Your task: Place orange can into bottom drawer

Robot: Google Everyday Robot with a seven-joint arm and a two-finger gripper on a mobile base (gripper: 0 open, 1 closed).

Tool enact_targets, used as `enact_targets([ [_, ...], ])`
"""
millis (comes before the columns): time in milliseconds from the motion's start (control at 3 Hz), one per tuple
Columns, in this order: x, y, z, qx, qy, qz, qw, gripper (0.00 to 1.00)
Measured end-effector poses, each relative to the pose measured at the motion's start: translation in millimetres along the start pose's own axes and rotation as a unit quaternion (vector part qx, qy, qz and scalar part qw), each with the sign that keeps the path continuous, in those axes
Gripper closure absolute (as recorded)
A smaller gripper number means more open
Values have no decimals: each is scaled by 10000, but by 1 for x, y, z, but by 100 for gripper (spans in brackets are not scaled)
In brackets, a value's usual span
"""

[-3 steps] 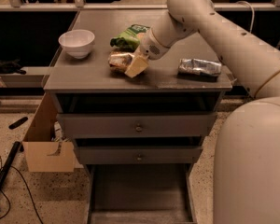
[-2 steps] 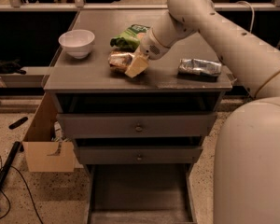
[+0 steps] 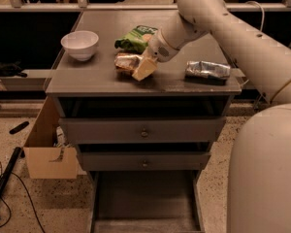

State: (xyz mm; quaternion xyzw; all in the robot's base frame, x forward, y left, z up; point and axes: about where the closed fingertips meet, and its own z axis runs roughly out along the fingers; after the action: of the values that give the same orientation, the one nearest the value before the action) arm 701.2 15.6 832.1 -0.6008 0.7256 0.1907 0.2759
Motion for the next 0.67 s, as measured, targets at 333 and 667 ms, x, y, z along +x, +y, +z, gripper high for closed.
enact_targets([
  [333, 6, 10, -30, 185, -72, 73, 9998, 100],
  [667, 18, 29, -86, 520, -227, 191, 9982, 100],
])
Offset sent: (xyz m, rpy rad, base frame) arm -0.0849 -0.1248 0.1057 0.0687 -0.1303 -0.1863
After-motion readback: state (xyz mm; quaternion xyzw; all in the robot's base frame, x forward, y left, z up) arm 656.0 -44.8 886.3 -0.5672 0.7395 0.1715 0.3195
